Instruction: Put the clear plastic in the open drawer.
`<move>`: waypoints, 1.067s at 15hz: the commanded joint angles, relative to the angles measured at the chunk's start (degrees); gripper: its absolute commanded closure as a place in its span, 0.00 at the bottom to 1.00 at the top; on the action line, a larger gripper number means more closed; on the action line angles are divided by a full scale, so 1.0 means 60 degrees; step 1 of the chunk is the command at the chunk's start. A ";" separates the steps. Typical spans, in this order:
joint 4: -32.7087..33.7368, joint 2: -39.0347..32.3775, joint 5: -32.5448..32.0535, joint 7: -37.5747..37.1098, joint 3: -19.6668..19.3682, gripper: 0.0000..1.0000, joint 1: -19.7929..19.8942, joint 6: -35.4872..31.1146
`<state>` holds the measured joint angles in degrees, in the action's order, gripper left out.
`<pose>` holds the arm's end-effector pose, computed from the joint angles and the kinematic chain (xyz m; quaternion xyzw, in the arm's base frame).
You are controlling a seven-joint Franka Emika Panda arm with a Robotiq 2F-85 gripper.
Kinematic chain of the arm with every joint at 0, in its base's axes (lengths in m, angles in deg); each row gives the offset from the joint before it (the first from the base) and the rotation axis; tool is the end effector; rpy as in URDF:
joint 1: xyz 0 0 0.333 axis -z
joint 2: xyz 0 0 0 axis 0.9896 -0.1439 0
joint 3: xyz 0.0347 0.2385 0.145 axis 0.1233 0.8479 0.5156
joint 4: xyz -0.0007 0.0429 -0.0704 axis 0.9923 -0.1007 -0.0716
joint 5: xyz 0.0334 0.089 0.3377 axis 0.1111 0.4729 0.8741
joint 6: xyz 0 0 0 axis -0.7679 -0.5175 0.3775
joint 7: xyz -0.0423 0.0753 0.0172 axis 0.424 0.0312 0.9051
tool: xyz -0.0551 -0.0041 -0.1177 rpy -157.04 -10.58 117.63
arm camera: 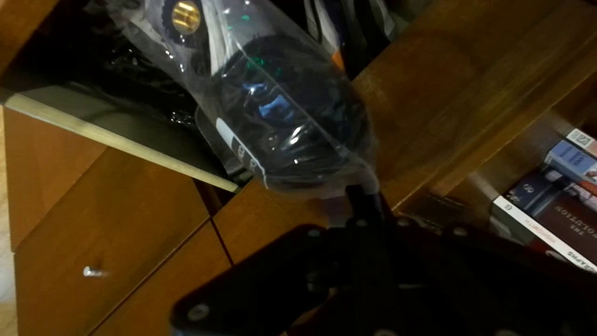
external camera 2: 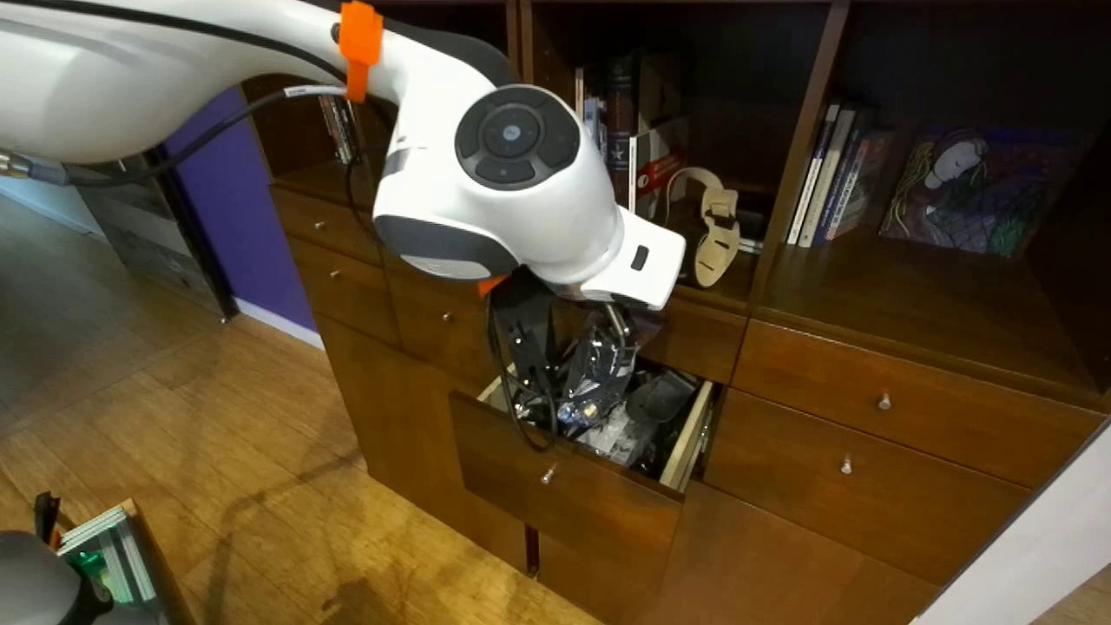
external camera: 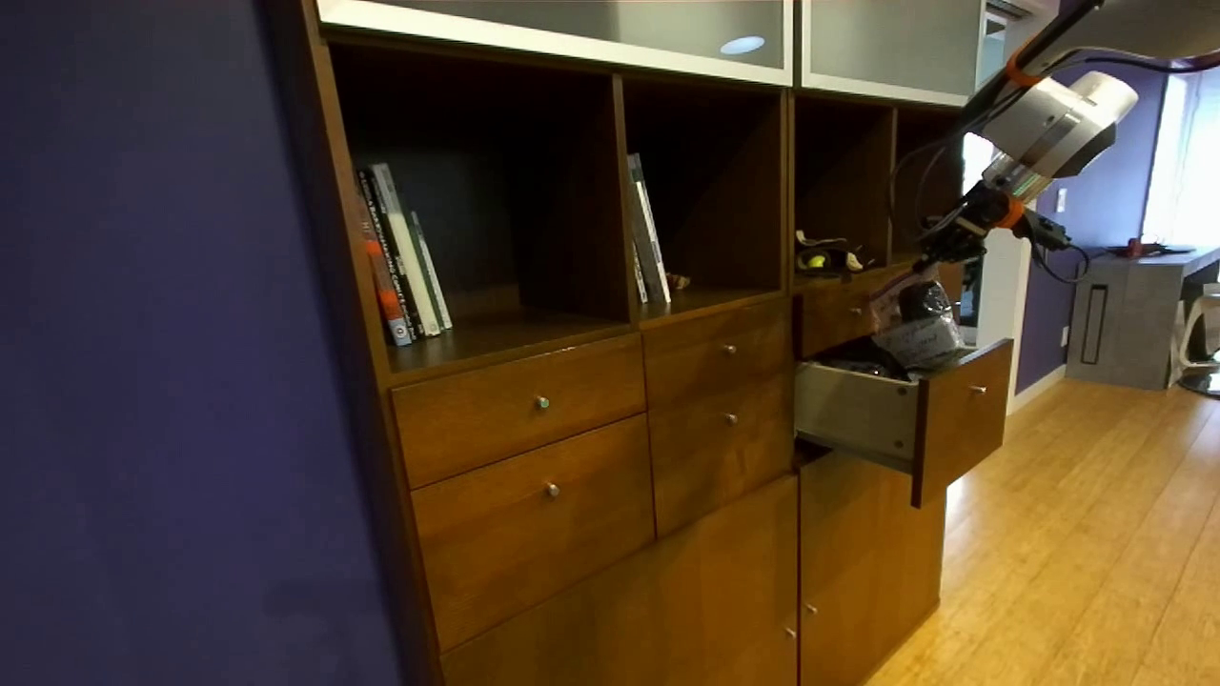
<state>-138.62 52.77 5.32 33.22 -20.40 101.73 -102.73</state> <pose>0.4933 -0.3189 0.4538 -0.8967 0.2587 -0.3106 0.1803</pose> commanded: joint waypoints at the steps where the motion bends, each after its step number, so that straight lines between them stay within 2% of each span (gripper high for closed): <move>1: 0.0606 -0.0248 0.0798 0.0544 0.0192 0.99 0.0003 0.0043; 8: 0.0551 -0.0587 0.1675 0.0923 0.0308 0.99 0.0085 0.0099; 16: 0.0272 -0.1153 0.1444 0.0940 0.0107 0.99 0.0388 -0.0776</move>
<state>-136.45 46.44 13.26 37.45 -19.57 103.46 -104.47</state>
